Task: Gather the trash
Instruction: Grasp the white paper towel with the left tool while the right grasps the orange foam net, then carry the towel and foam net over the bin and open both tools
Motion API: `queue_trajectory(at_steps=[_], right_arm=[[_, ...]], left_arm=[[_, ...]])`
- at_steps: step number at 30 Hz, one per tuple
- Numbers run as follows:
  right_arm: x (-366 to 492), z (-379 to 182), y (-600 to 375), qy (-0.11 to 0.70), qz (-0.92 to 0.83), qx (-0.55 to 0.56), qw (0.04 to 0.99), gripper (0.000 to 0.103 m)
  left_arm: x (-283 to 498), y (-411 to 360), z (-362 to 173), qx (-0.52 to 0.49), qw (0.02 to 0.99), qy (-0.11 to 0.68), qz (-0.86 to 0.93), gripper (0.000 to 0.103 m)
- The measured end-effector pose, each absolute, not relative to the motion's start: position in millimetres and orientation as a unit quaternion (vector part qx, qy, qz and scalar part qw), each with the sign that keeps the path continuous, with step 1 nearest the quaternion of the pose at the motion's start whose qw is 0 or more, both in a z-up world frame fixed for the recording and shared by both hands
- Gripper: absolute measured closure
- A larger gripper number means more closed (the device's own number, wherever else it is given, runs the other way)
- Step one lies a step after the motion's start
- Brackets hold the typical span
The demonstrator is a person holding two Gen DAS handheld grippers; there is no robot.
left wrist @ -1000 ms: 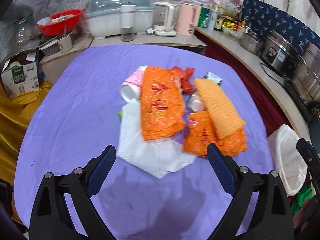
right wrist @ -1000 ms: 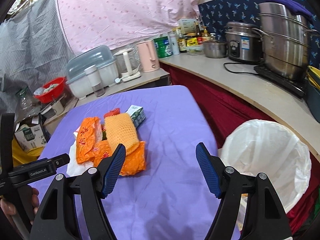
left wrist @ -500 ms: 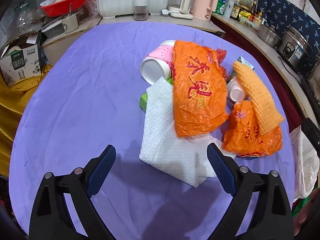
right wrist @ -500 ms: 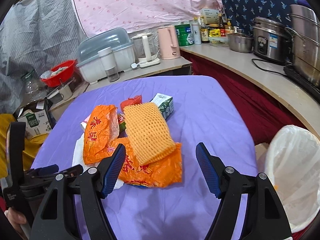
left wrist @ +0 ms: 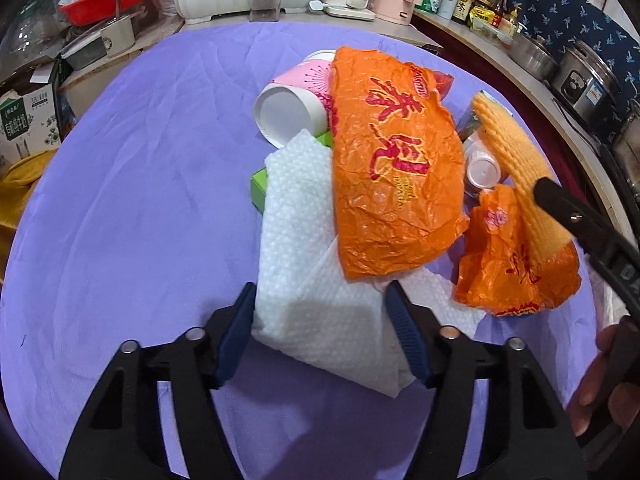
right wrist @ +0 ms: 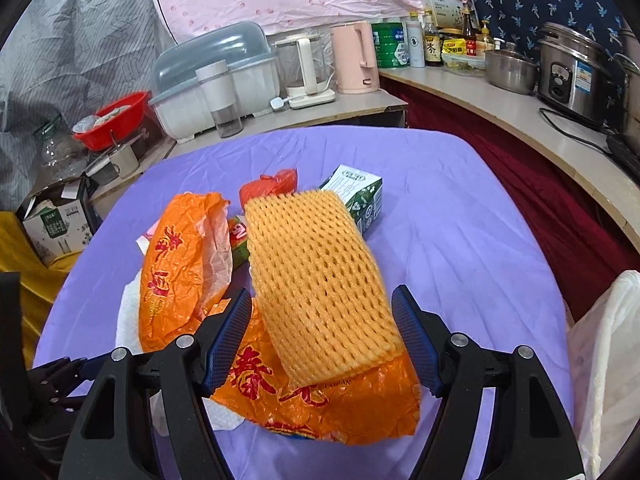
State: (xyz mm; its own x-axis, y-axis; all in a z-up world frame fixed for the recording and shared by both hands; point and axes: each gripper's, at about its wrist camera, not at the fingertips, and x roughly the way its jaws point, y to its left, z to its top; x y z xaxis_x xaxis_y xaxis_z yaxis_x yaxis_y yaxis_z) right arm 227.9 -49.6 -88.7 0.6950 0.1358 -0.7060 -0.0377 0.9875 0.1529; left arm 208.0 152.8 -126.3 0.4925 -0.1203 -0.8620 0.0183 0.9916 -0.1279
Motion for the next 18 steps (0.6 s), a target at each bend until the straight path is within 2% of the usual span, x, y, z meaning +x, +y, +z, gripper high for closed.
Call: queue_trajectory(at_steps=[2,3,4,6,7,10,13,18], right_arm=[[230.8,-96.0,-49.1,0.395,0.046,0.061,0.915,0.037],[231.9,-98.2,-49.6,0.398,0.047,0.062,0.914,0.04],[232.7,-100.7,-50.2,0.401,0.048,0.063,0.913,0.045],[232.9,-103.7,-51.2,0.405,0.048,0.065,0.911,0.052],[232.5,-104.6,-51.6,0.406,0.048,0.066,0.91,0.058],[230.3,-105.0,-52.6,0.41,0.052,0.067,0.908,0.074],[223.2,-99.4,-55.8,0.404,0.051,0.069,0.911,0.078],[205.3,-81.7,-63.9,0.386,0.052,0.08,0.918,0.08]], left_arm=[[206.8,150.0,-125.6,-0.05,0.862,0.502,-0.047,0.057],[206.5,149.8,-125.2,-0.051,0.862,0.502,-0.049,0.067],[205.8,149.9,-125.2,-0.054,0.861,0.503,-0.053,0.074],[206.1,151.1,-124.9,-0.06,0.859,0.505,-0.057,0.08],[205.9,151.9,-124.7,-0.064,0.858,0.507,-0.06,0.088],[202.0,152.5,-121.8,-0.067,0.857,0.506,-0.066,0.093],[196.6,152.3,-115.9,-0.068,0.86,0.502,-0.067,0.094],[180.5,151.9,-99.1,-0.065,0.867,0.488,-0.071,0.095]])
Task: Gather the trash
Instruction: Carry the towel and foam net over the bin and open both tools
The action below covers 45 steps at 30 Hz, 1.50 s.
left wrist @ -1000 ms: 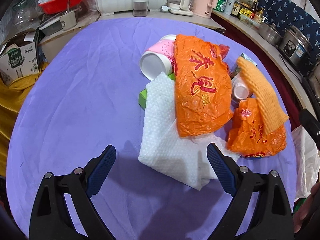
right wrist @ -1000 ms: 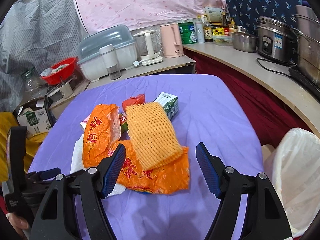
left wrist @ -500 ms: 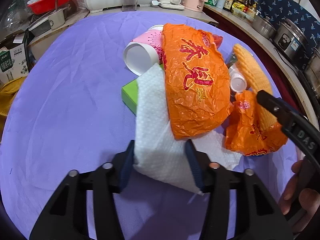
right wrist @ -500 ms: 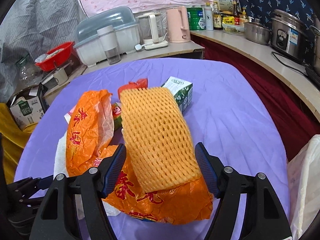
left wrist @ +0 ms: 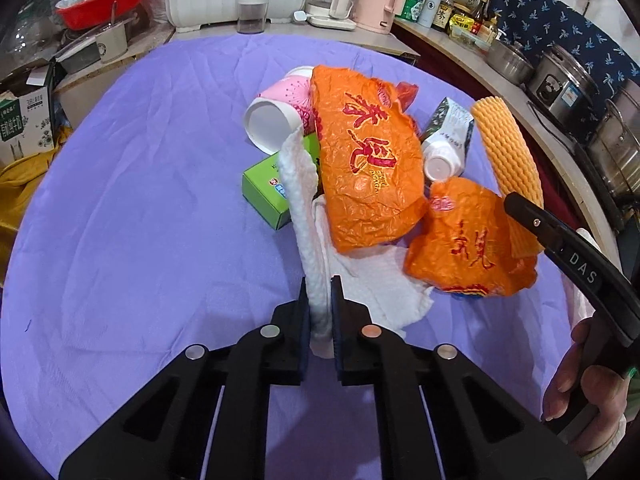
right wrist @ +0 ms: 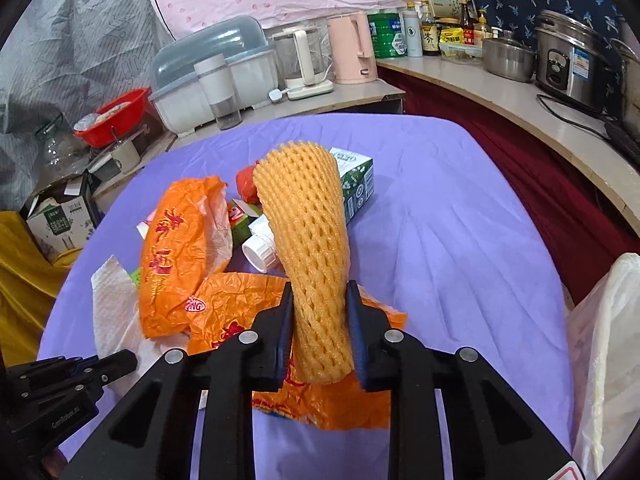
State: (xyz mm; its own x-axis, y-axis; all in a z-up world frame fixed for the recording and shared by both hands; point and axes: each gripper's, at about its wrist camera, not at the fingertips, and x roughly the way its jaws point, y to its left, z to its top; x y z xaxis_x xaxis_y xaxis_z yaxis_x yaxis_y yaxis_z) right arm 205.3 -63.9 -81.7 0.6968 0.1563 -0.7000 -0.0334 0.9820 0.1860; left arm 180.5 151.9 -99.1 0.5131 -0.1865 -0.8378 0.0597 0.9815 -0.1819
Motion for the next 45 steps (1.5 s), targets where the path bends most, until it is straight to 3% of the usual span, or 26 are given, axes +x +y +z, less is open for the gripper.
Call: queue_trajectory(at_steps=[19,45], right_arm=[[109.4,-9.9,-127.4,0.305,0.006,0.106,0.947,0.08],[0.9,-48.5,-288.0,0.323,-0.155,0.177,0.917,0.08]], left_arm=[[109.3,101.6,-12.9,-0.035,0.902,0.406,-0.14,0.095],[75.5,-108.9,-2.1,0.069,0.868,0.385,-0.306,0.095]])
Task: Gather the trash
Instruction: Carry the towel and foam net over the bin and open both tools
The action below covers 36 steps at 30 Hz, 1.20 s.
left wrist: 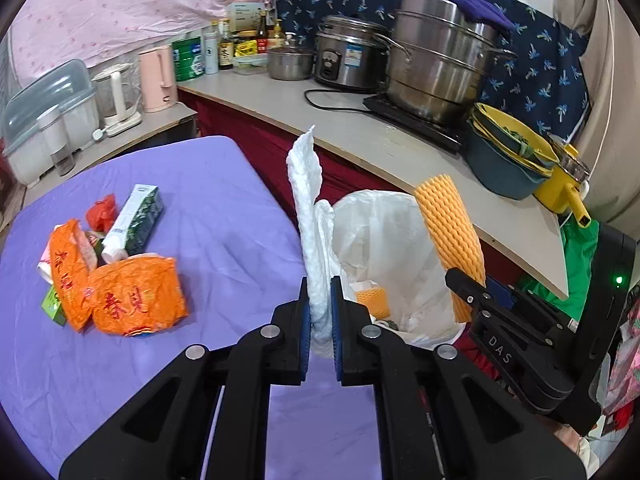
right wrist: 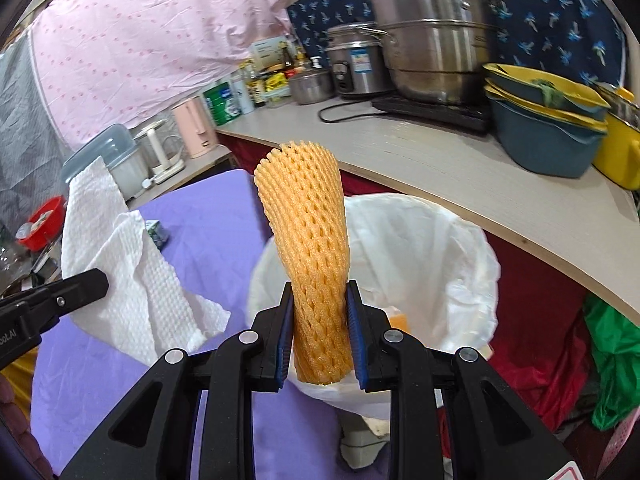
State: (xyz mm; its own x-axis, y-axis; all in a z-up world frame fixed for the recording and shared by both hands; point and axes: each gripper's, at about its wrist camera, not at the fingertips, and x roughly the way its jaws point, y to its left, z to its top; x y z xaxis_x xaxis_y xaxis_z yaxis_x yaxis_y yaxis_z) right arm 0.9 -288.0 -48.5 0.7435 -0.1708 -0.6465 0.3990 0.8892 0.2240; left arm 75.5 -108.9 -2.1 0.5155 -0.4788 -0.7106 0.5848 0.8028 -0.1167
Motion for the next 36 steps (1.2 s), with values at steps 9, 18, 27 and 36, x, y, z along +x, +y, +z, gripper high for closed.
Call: queue_trajectory(at_steps=[9,18,27,36], right_arm=[[-12.5,-70.2,-326.1,0.342,-0.183,0.195,0.901,0.08],[-7.0,-88.6,-340.2,0.364,-0.186,0.21,0.888,0.079],[-0.1,-89.5,-344.7,0.36,-0.188,0.216,0.888,0.075],[5.9,-80.5,-348.1,0.347,-0.193,0.205,0.895,0.058]], left_arm=[[73.4,-155.2,-10.1,0.088,0.857,0.39,-0.325,0.095],[80.3,-188.6,-17.7,0.1,0.851,0.394,-0.332,0.094],[88.4,-207.8,-30.9,0.113,0.847,0.406,-0.325,0.093],[94.3,-217.4,-38.3,0.118,0.848,0.41,-0.315,0.077]])
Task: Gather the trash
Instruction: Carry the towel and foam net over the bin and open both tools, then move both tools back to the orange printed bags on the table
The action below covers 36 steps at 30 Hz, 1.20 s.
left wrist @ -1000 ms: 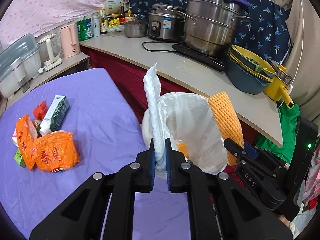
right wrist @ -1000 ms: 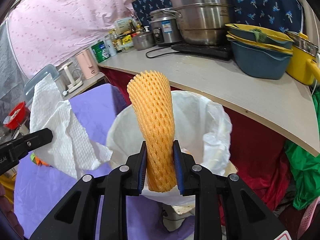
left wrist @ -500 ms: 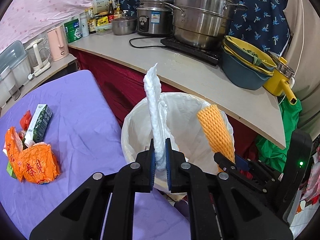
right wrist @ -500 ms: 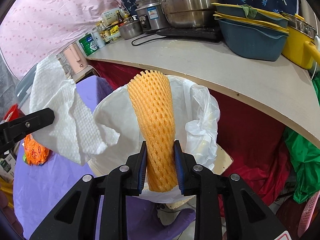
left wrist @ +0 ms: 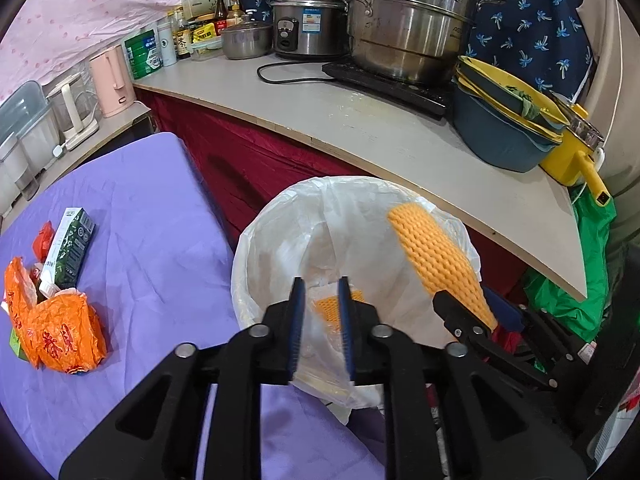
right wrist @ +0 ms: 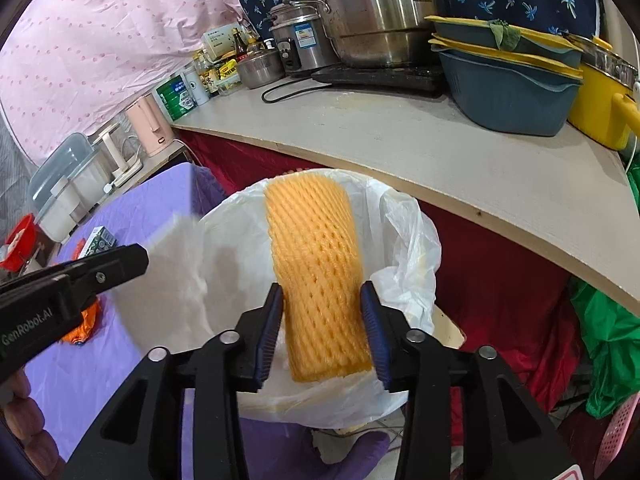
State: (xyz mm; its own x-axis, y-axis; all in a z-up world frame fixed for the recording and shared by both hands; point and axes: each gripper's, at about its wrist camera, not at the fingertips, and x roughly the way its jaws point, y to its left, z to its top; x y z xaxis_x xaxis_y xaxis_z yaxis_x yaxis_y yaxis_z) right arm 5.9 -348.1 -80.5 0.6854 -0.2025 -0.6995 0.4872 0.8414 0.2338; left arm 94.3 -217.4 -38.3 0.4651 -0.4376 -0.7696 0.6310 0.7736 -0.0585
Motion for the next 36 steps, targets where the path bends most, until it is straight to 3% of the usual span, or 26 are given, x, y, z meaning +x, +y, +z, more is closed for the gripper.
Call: queue_trajectory(at_steps=[3,9,36], right_arm=[[5.0,-75.2,-349.4,0.337,-0.196,0.206,0.897,0.052],[3.9,-67.0,-350.1,0.329,-0.196,0.206,0.9,0.05],[8.4,-33.2,-314.9,0.307,-0.173,0.174,0.92,0.046]], left_arm=[[95.5,-217.0,-37.0,0.117,0.853,0.405,-0.308,0.062],[96.7,-214.5,-33.6,0.117,0.858,0.4,-0.299,0.052],[103.0,-163.6,-16.4,0.08,0.875,0.392,-0.272,0.046]])
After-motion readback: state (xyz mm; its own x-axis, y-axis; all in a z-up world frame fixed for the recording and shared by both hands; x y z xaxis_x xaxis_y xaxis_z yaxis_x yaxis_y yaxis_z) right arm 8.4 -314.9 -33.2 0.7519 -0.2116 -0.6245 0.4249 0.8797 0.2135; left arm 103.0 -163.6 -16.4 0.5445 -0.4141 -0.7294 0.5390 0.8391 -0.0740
